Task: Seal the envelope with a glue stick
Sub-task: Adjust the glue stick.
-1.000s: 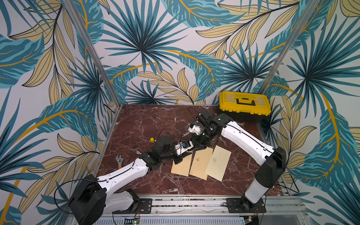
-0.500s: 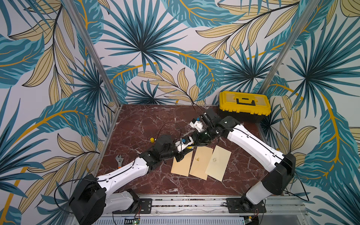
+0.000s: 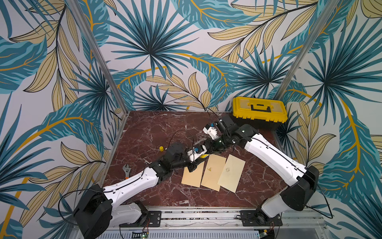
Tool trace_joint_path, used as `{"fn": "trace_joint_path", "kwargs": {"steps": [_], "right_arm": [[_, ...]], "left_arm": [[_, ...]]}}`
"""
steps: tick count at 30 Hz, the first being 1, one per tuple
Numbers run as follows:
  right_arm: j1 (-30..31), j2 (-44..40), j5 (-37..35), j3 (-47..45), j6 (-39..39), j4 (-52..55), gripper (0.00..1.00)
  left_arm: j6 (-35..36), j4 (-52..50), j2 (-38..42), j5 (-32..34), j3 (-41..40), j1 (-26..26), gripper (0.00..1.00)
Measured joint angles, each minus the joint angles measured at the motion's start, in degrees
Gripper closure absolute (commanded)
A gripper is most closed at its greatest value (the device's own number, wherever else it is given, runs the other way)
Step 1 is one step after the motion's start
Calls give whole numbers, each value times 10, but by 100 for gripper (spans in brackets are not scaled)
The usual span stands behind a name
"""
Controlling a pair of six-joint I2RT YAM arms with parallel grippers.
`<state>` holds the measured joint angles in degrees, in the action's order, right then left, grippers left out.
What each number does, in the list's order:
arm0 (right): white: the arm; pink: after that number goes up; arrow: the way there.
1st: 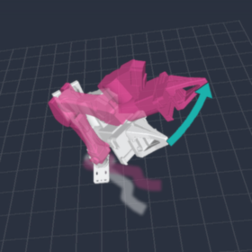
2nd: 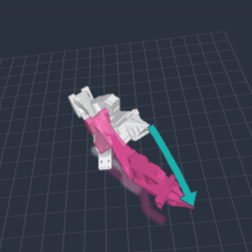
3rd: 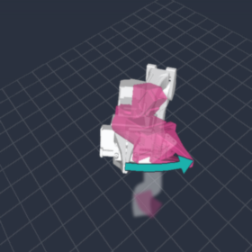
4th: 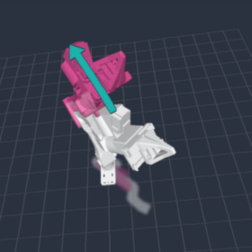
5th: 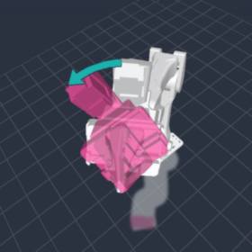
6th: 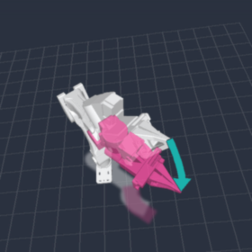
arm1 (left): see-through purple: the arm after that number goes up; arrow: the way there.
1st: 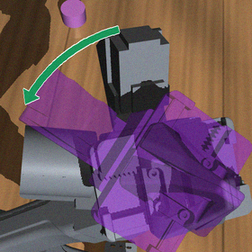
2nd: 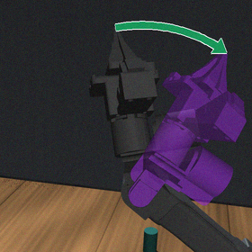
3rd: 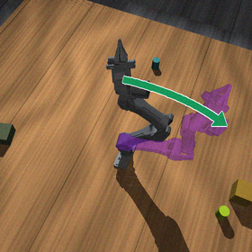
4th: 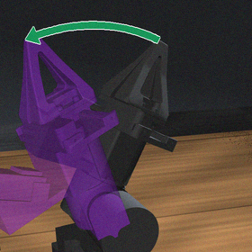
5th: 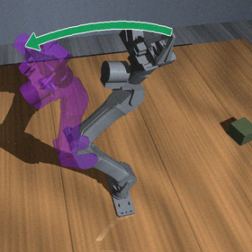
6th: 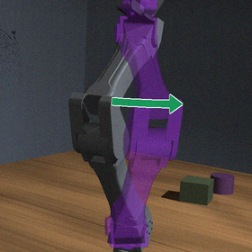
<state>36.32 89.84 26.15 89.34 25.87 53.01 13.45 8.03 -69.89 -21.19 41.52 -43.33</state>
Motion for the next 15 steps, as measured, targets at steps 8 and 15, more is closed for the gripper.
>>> {"fn": "trace_joint_path", "kwargs": {"steps": [8,15], "right_arm": [[0,-18,-2,-23,23,-16,59],[0,-22,-7,-45,38,-35,59]], "left_arm": [[0,1,0,0,0,-2,92],[-1,-2,-7,0,0,-1,92]]}}
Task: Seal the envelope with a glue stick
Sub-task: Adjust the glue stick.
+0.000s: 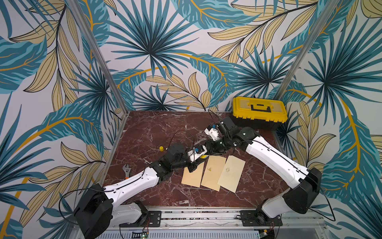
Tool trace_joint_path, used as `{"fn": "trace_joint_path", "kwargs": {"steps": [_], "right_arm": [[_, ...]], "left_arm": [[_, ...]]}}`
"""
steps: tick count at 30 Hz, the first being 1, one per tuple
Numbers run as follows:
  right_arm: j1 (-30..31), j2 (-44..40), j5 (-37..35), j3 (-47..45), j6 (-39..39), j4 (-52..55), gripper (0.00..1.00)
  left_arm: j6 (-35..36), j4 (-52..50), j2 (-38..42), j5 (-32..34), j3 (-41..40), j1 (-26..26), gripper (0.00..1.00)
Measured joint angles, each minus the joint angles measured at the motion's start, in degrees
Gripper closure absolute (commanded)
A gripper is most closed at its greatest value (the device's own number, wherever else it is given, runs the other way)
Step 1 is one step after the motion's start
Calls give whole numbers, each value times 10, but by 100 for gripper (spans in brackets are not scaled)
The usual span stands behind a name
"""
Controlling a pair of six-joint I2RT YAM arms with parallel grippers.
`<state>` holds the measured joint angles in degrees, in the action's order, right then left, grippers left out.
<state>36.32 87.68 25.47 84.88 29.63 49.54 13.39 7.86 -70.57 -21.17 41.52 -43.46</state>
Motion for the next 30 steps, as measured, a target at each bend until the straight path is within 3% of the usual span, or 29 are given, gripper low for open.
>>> {"fn": "trace_joint_path", "kwargs": {"steps": [15,27,28,30], "right_arm": [[0,-14,6,-17,8,9,62],[0,-26,2,-17,12,20,81],[0,-26,1,-17,12,21,83],[0,-26,-1,-17,13,21,91]], "left_arm": [[-1,5,-3,13,0,-1,93],[1,10,-4,12,0,-1,92],[1,10,-4,12,0,-1,90],[1,11,-4,12,0,-1,74]]}}
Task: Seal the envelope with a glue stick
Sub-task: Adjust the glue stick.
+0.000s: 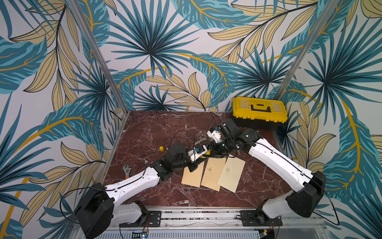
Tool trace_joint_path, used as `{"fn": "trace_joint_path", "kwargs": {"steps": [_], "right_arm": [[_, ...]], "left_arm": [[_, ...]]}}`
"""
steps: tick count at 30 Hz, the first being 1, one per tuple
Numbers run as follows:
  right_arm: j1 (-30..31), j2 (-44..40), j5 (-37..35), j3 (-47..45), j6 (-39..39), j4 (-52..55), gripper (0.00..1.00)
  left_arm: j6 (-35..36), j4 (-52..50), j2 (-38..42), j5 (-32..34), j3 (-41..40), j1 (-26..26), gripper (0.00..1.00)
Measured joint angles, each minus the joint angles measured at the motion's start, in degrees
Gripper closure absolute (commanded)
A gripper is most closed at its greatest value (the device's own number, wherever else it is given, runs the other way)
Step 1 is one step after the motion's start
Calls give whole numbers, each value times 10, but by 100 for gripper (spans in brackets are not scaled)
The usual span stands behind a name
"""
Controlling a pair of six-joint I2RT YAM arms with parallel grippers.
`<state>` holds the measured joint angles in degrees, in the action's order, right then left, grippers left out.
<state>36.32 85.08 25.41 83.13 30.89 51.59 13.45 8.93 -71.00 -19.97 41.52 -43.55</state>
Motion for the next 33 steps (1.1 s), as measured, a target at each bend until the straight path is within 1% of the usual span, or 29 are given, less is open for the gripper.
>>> {"fn": "trace_joint_path", "kwargs": {"steps": [2,3,5,6,10,13,16,19,22,26,28,30,32,33], "right_arm": [[0,0,-2,0,1,0,97],[0,0,-4,0,2,2,98],[0,1,-10,2,2,10,100],[0,2,-14,5,2,15,100],[0,19,-43,36,2,44,100],[0,37,-70,67,2,72,100],[1,65,-101,108,-2,107,100],[2,101,-133,152,-7,144,100],[4,133,-155,186,-11,169,100],[17,173,-171,223,-13,188,100],[29,194,-173,239,-13,193,100],[42,219,-177,254,-13,194,100],[52,242,-184,263,-13,194,100],[56,249,-186,265,-13,195,100]], "left_arm": [[-2,1,0,0,0,0,56],[-5,2,0,2,0,0,49],[-12,4,1,7,0,0,42],[-17,4,2,11,0,0,40],[-44,2,21,40,-1,0,38],[-83,-7,45,69,-2,4,34],[-136,-22,64,90,-10,15,34],[-202,-47,75,106,-33,36,40],[-269,-74,79,116,-71,66,43],[-333,-115,68,105,-109,98,41],[-349,-127,51,88,-112,100,43],[-362,-132,28,71,-112,100,48],[-374,-143,-2,60,-111,102,56],[-379,-150,-15,59,-111,102,58]]}}
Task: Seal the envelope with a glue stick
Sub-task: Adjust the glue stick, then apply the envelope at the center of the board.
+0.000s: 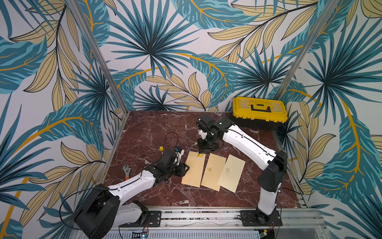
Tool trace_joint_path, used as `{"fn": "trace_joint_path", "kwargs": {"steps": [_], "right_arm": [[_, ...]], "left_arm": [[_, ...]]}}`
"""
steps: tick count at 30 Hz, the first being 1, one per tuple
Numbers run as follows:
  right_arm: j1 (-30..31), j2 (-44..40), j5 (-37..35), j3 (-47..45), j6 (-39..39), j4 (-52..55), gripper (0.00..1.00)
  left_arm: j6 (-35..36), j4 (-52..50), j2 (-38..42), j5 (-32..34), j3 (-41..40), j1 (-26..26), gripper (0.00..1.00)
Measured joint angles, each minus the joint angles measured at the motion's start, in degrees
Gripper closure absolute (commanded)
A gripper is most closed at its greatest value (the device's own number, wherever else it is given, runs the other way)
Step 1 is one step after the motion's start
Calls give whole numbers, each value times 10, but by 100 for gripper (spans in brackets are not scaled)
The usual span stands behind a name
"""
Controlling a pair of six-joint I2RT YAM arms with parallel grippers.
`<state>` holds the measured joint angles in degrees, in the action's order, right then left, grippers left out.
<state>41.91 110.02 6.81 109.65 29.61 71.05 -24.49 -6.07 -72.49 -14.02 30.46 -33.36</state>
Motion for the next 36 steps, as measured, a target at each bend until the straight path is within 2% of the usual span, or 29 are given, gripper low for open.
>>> {"fn": "trace_joint_path", "kwargs": {"steps": [6,13,21,36], "right_arm": [[19,34,-19,6,5,-1,100],[39,52,-27,6,16,-14,100],[72,78,-28,6,19,-39,100],[73,118,-75,-28,25,-110,100]], "left_arm": [[-25,-36,-25,12,0,2,63],[-37,-36,-25,11,-1,2,81],[-40,-36,-25,12,-1,2,84],[-43,-36,-32,18,-1,2,91]]}}
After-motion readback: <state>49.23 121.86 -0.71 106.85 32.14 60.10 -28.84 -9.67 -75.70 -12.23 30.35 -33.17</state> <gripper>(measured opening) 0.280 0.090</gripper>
